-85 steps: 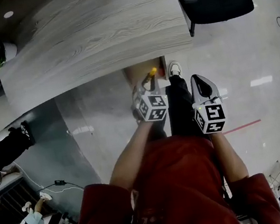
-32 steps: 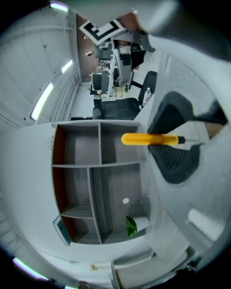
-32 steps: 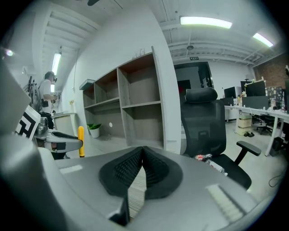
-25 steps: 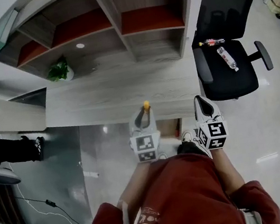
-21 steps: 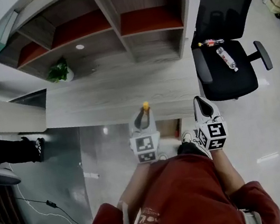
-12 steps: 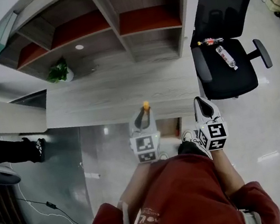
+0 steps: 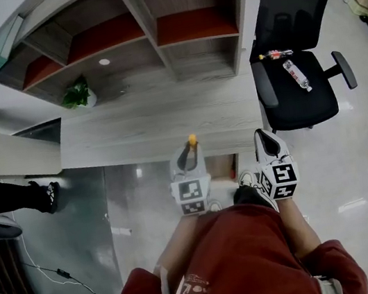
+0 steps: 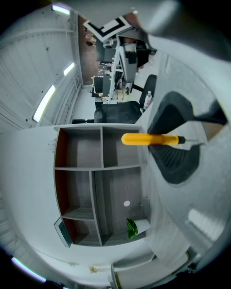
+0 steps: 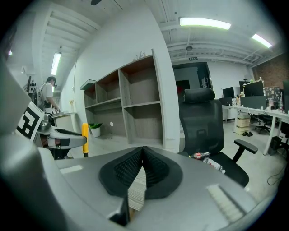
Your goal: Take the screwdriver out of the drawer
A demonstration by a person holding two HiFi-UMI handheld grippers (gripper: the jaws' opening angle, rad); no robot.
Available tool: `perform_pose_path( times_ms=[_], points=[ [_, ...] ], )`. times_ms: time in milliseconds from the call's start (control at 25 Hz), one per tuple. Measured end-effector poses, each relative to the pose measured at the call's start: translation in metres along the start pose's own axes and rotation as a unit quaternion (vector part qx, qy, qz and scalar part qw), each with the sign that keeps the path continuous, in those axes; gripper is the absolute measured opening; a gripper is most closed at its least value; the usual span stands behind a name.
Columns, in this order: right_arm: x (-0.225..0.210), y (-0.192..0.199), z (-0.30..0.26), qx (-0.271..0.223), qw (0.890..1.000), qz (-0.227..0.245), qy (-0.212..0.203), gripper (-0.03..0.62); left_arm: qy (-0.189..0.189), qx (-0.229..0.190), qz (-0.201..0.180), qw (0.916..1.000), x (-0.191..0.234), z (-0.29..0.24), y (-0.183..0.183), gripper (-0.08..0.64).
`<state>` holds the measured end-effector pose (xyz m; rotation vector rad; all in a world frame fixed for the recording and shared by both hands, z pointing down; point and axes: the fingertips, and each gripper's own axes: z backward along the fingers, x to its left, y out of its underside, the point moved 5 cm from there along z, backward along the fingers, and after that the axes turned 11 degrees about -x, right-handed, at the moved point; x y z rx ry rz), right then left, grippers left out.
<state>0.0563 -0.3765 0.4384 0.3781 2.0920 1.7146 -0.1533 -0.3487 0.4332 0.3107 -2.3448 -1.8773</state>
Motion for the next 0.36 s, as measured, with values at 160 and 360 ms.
perform_pose_path(
  times_ms=[160, 360],
  points=[
    [0.0018, -0.0023, 0.0032, -0.001, 1.000, 0.006, -0.003, 0.002, 0.003, -0.004, 0.001, 1.0000, -0.0007, 0.0023, -0.0027, 0.066],
    [0.0029, -0.0051, 0.0095, -0.003, 1.000, 0.007, 0.001, 0.002, 0.002, -0.004, 0.002, 1.0000, -0.0022, 0.0069, -0.0043, 0.066]
  ],
)
